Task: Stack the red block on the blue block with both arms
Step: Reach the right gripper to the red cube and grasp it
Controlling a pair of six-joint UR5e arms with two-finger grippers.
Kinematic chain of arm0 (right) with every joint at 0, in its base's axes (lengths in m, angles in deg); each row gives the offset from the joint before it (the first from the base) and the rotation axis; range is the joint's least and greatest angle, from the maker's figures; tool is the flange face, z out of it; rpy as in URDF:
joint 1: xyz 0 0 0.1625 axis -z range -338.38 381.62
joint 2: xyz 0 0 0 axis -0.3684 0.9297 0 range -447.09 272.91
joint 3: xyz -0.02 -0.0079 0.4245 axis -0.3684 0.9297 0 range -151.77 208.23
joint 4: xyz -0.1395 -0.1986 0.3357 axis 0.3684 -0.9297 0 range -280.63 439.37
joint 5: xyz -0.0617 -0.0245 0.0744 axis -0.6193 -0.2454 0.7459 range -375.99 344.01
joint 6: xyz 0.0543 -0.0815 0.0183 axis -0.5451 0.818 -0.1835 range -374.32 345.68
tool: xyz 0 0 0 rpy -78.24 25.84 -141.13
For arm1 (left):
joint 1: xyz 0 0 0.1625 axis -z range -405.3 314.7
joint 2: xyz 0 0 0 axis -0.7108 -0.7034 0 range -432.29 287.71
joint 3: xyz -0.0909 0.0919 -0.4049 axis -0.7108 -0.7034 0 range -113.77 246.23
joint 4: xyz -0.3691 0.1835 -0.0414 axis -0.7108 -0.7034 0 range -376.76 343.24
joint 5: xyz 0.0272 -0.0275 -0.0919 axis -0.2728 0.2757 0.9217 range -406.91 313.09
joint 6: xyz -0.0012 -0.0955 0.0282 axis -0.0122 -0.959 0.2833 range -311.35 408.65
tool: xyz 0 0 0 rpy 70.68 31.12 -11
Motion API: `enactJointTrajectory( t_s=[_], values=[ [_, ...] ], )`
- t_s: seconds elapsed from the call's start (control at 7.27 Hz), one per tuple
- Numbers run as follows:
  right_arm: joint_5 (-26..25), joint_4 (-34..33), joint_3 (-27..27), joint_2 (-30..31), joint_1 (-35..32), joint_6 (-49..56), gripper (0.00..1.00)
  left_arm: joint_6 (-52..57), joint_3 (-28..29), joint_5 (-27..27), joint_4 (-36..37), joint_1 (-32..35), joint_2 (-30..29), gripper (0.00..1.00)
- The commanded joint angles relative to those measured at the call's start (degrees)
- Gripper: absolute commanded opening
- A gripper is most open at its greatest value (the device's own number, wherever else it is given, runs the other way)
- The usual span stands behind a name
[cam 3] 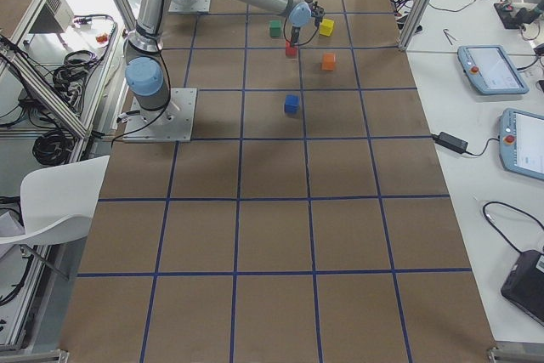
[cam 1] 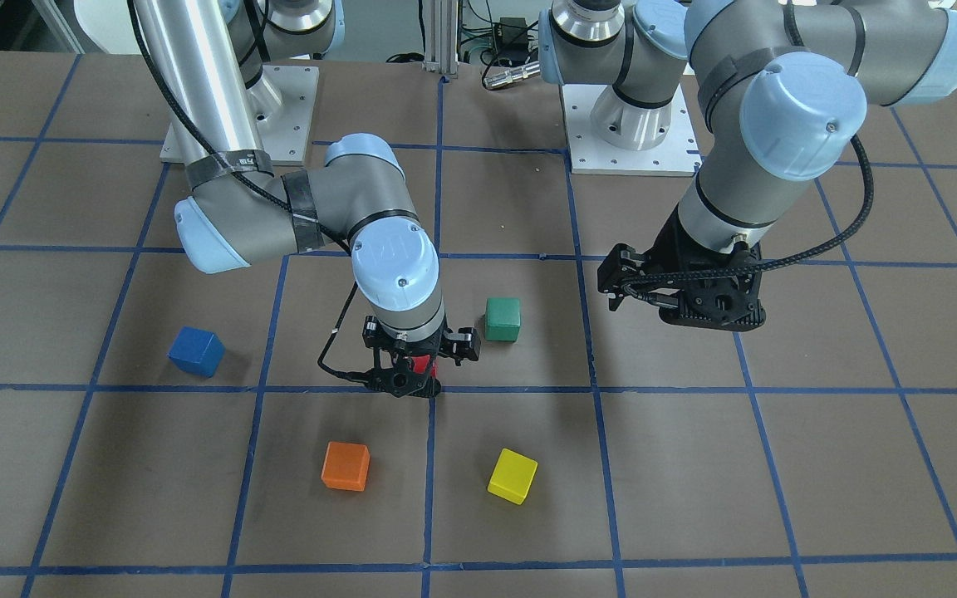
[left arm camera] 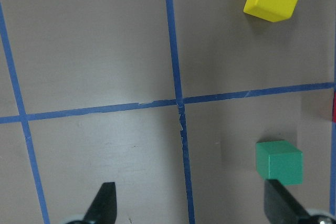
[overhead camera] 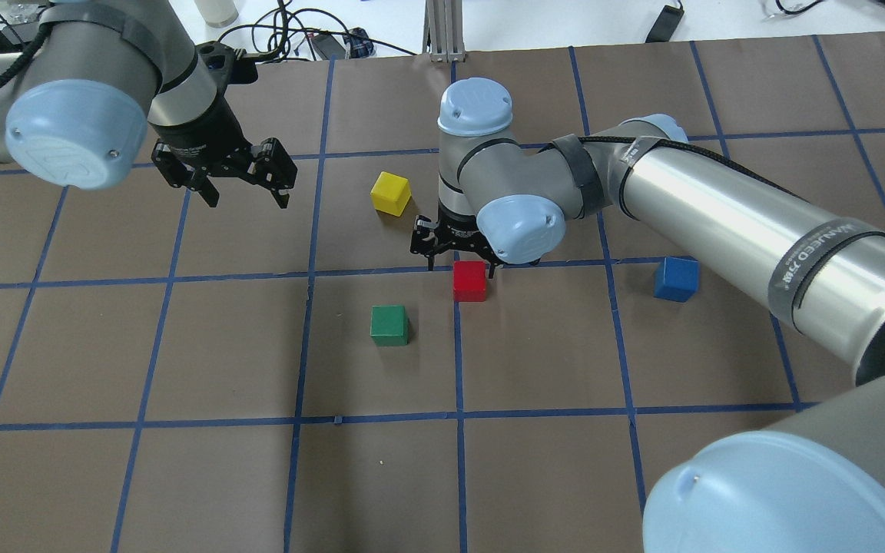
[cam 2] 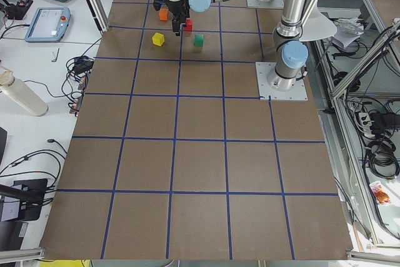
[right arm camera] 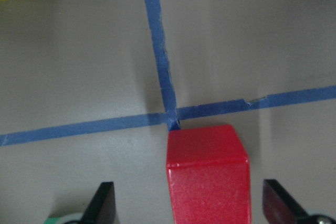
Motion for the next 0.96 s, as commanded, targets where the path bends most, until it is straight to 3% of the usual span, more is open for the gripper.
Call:
enactJointTrajectory(
  t_s=[0.0, 0.14, 0.28, 0.55, 0.69, 0.83],
  values=[
    [-2.07, 0.55, -1.09, -0.02, -0.1, 0.8, 0.98, 0.0, -0.06, -0.09, -0.03, -0.03, 0.0, 1.0],
    [-2.08, -0.14, -2.4, -0.02, -0.1, 0.97, 0.97, 0.0, -0.06, -0.09, -0.03, -0.03, 0.0, 1.0],
    [-1.99, 0.03, -2.68, 0.07, -0.1, 1.06, 0.85, 0.0, -0.06, -0.09, -0.03, -0.03, 0.0, 1.0],
    [-1.73, 0.29, -2.5, -0.02, -0.1, 1.33, 0.2, 0.0, -0.06, -0.09, -0.03, 0.06, 0.0, 1.0],
    [-1.64, 0.55, -2.59, 0.07, -0.1, 1.24, 0.0, 0.0, -0.06, -0.09, -0.03, -0.03, -0.09, 1.0],
    [-1.9, 0.47, -2.42, 0.16, -0.1, 1.07, 0.0, 0.0, -0.06, -0.09, -0.03, 0.06, -0.09, 1.0]
  ],
)
